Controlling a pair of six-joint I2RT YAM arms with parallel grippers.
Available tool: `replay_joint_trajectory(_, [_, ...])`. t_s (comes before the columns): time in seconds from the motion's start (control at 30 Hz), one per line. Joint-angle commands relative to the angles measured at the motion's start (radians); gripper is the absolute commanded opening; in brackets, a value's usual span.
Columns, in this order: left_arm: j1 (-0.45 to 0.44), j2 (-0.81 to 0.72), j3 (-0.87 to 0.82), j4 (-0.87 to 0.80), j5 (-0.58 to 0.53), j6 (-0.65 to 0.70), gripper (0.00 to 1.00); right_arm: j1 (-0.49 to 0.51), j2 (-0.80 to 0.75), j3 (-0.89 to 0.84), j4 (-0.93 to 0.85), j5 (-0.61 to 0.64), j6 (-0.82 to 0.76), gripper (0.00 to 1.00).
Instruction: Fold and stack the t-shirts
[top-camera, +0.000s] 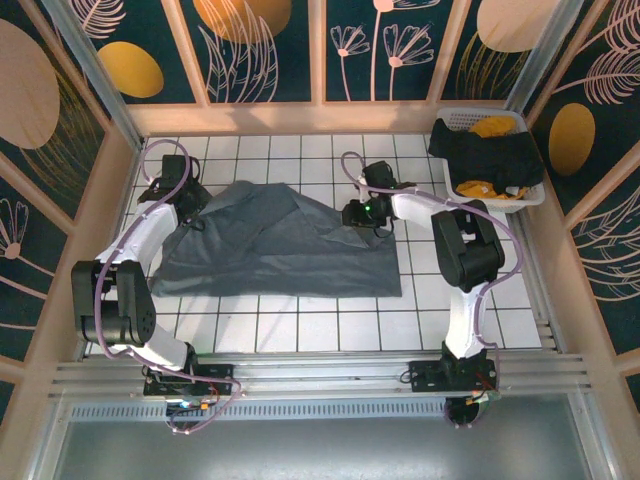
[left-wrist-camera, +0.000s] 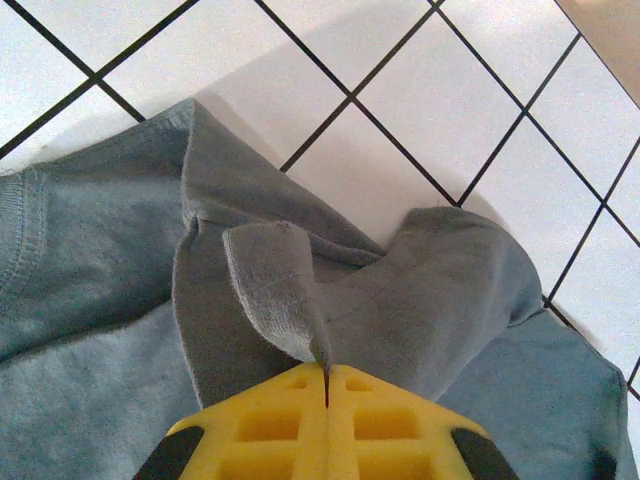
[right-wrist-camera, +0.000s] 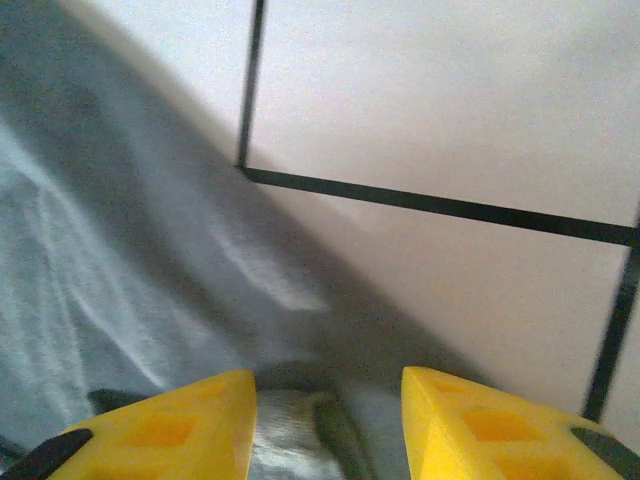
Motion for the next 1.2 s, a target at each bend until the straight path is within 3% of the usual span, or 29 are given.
replay_joint_trajectory(0.0, [-0.006,0.017,0.025,0.015,0.002,0.007,0.00,0.015,0.005,0.020,-0.031,-0.054,-0.018,0.43])
replay_joint_trajectory(0.3, [-0.006,0.031,0.038,0.020,0.009,0.007,0.00,0.012,0.013,0.011,-0.054,-0.035,-0.020,0.42])
replay_joint_trajectory(0.43, [-0.006,0.033,0.041,0.021,0.011,0.008,0.00,0.016,0.014,0.025,-0.056,-0.053,-0.030,0.33])
replay_joint_trajectory(0.67, [-0.007,0.040,0.049,0.021,0.013,0.009,0.00,0.014,0.026,0.022,-0.061,-0.050,-0.026,0.25])
replay_joint_trajectory(0.9, [-0.006,0.049,0.068,0.020,0.013,0.018,0.00,0.006,-0.002,0.034,-0.051,-0.006,-0.016,0.00])
replay_joint_trajectory(1.17, [-0.006,0.142,0.248,0.041,0.032,0.078,0.00,-0.082,-0.051,0.118,-0.074,0.112,0.011,0.00])
